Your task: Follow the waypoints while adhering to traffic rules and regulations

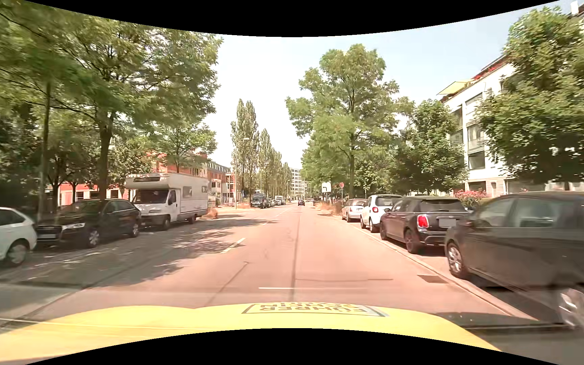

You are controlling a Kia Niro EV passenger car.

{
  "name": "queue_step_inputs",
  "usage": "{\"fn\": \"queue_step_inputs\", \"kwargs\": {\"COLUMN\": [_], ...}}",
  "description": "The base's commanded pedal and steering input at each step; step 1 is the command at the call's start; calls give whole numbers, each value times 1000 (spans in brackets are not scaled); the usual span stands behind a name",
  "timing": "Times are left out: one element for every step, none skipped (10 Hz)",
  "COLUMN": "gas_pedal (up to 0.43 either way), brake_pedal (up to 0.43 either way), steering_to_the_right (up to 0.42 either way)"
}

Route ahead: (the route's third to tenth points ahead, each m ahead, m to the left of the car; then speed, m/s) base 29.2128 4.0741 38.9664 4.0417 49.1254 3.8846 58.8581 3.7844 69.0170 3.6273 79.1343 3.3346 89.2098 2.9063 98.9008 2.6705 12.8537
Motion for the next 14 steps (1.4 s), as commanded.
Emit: {"fn": "queue_step_inputs", "kwargs": {"gas_pedal": [47, 47, 47, 47, 47, 47, 39, 39, 39, 39, 39, 39, 39, 39], "brake_pedal": [0, 0, 0, 0, 0, 0, 0, 0, 0, 0, 0, 0, 0, 0], "steering_to_the_right": [1, 1, 1, 1, 1, 1, 1, 1, 1, 1, 1, 1, 1, 1]}}
